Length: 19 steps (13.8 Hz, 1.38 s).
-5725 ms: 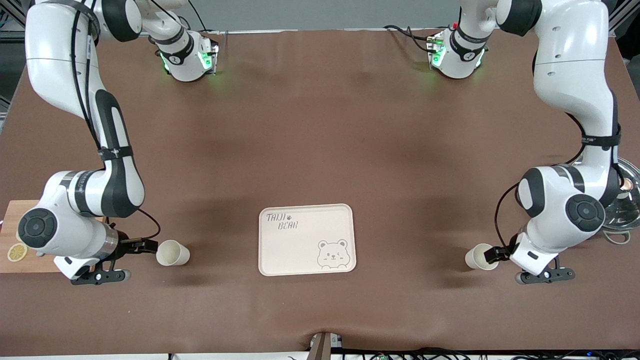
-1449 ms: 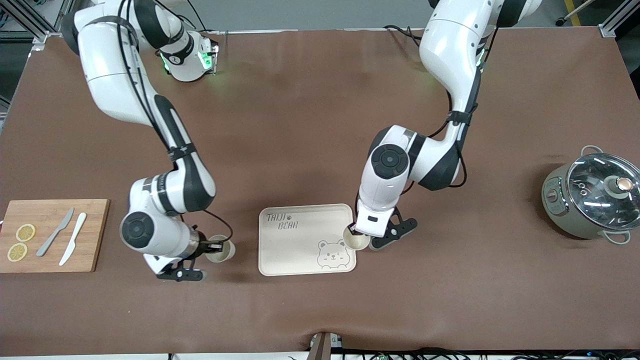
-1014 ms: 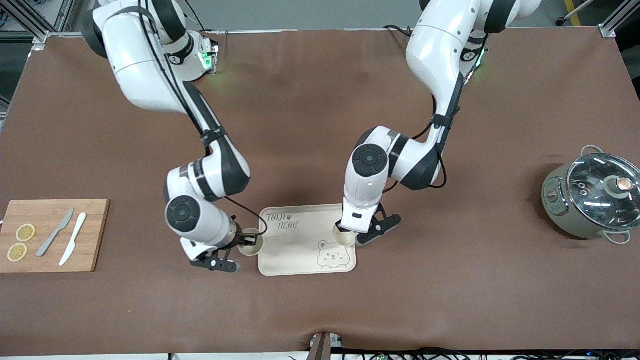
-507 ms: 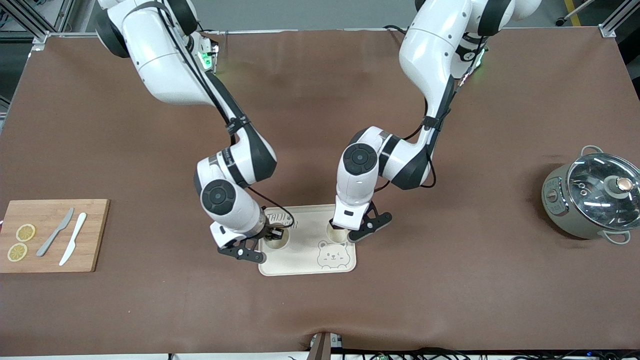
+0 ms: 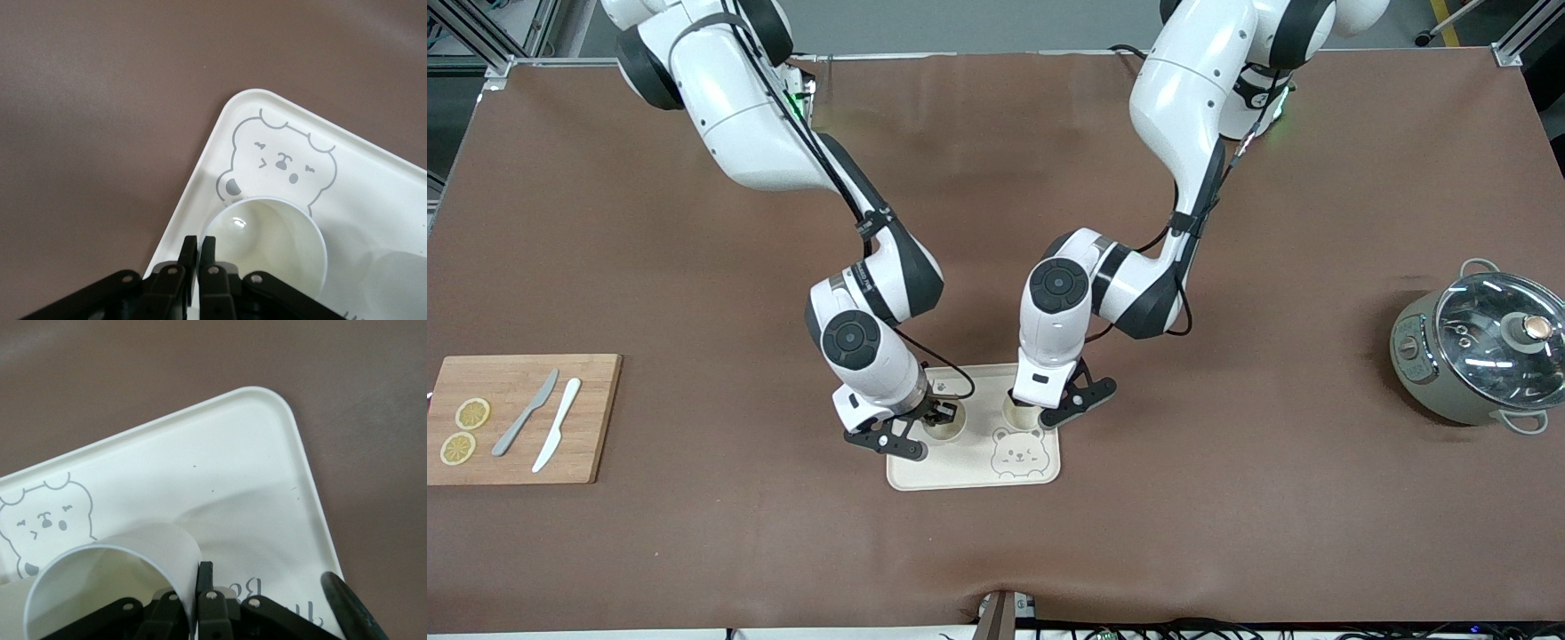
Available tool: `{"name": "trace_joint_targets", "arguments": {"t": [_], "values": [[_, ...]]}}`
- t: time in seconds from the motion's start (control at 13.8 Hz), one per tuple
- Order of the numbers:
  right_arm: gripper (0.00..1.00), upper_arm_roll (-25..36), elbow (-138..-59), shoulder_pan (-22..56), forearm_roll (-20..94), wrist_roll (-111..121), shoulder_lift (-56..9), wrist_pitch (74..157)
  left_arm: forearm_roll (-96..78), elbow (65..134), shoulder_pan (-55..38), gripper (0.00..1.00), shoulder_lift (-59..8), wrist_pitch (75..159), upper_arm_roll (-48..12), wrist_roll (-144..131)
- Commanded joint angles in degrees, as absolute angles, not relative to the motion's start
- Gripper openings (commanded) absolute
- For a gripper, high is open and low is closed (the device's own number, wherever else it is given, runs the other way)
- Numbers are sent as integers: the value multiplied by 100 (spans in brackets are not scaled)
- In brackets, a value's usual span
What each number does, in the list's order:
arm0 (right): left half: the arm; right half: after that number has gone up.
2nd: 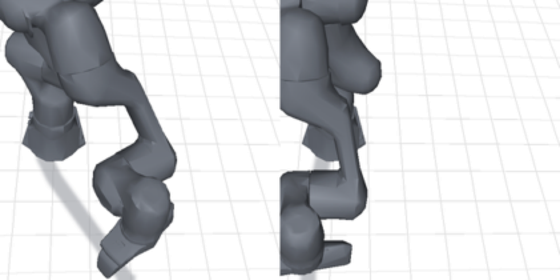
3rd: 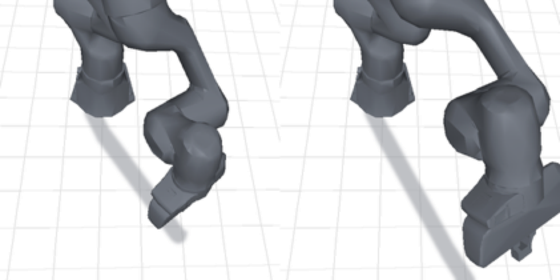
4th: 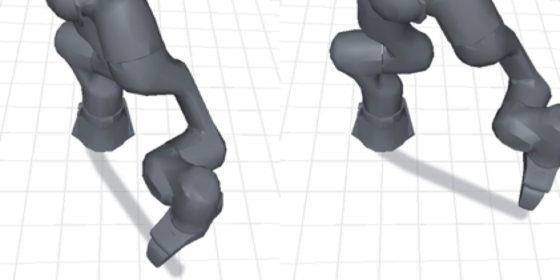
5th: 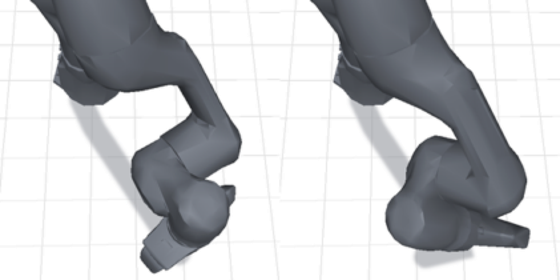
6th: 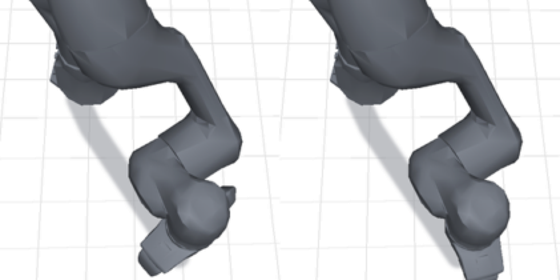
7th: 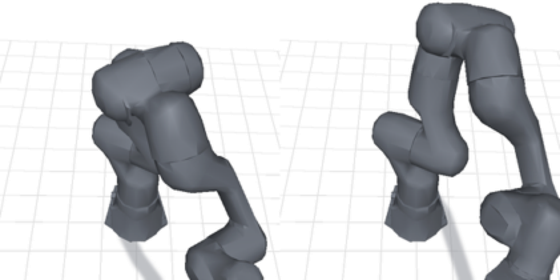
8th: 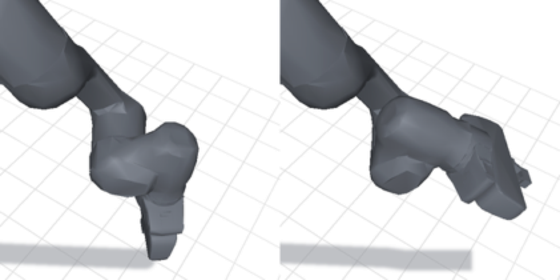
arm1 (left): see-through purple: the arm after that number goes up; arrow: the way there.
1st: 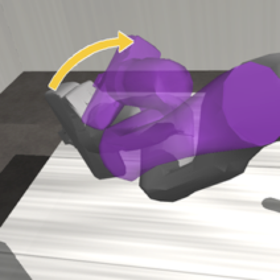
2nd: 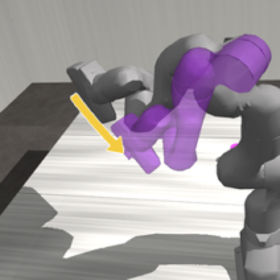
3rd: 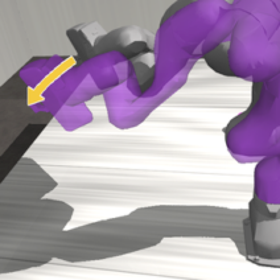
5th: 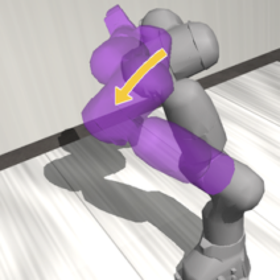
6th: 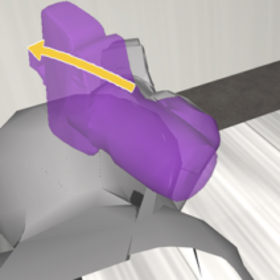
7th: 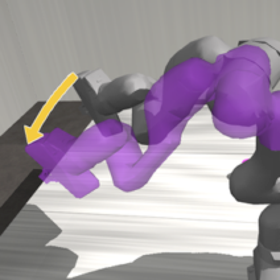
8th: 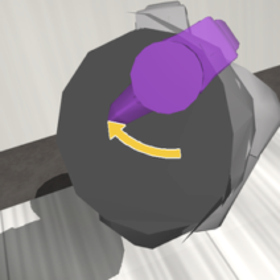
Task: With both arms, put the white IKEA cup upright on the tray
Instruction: 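Carry the right gripper's cup onto the tray beside the other cup, then open the left gripper and lift it off its cup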
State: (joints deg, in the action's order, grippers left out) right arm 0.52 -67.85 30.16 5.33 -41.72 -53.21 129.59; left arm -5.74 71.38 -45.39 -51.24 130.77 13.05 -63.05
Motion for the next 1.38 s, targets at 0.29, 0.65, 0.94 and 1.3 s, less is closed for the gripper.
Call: {"name": "trace_joint_targets", "arguments": {"t": [0.29, 0.65, 0.94, 1.3], "values": [[0, 114, -6794, 3129, 457, -4342, -5493, 13130, -571, 7031, -4535, 95, -4984, 13078, 1433, -6381], [10, 114, -6838, 3138, 457, -4342, -5511, 13245, -571, 7084, -4194, 100, -4457, 12816, 1415, -6145], [100, 123, -6838, 3129, 448, -4324, -5502, 13245, -615, 7180, -3842, 100, -3913, 12227, 1380, -5504], [100, 123, -6838, 3059, 457, -4254, -5239, 13140, -650, 7251, -3288, 100, -3358, 11427, 1362, -4528]]}}
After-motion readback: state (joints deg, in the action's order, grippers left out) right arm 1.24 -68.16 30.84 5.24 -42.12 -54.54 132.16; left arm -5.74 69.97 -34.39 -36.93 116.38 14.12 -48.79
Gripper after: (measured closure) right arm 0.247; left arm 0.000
